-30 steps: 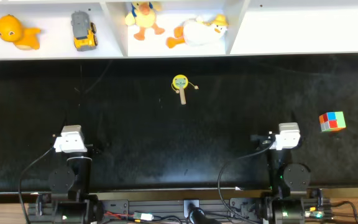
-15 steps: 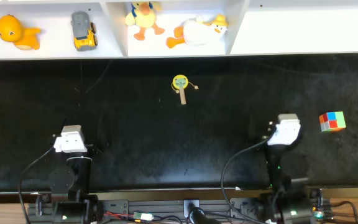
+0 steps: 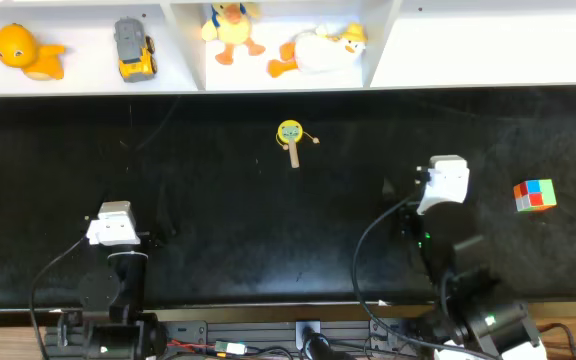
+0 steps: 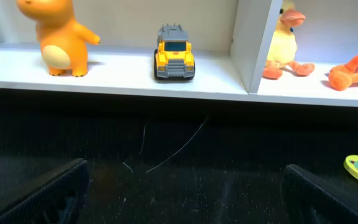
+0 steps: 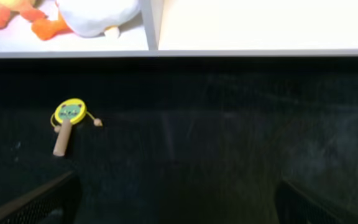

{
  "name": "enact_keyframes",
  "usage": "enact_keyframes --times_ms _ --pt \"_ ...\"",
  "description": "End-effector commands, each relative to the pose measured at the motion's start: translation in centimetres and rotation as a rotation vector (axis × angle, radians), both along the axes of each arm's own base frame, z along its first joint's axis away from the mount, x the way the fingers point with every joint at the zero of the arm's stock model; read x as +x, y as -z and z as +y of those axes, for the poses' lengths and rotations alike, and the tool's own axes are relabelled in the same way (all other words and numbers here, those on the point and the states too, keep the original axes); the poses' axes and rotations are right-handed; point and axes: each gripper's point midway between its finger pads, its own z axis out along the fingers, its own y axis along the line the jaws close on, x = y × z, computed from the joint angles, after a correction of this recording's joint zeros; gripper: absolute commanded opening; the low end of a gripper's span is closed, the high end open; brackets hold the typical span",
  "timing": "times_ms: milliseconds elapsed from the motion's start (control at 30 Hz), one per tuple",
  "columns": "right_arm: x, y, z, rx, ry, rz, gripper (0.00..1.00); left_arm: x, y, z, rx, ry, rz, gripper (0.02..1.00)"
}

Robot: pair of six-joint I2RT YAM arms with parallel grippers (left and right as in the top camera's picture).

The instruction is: Store Toys

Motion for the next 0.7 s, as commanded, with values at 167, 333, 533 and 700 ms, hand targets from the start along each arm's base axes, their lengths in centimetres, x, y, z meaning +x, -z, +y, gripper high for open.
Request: enact_keyframes --times_ms 167,333,533,700 --pt "-0.1 -0.8 2.5 0.07 0.101 -0.019 0.993 0.0 0.0 0.0 0.021 0.001 -0.004 0.998" --pt "-0.4 -0.2 4.5 0.128 0.149 -0.024 0.996 0.0 0.0 0.0 0.021 0.001 -0.004 0.996" --pt "-1.0 1.3 7.1 0.159 0.164 0.001 0.993 0.0 0.0 0.0 0.021 0.001 -0.004 0.998" --pt "-1.0 2.4 8.0 0.206 0.214 0.023 0.993 0.0 0.0 0.0 0.021 0.001 -0.004 0.998"
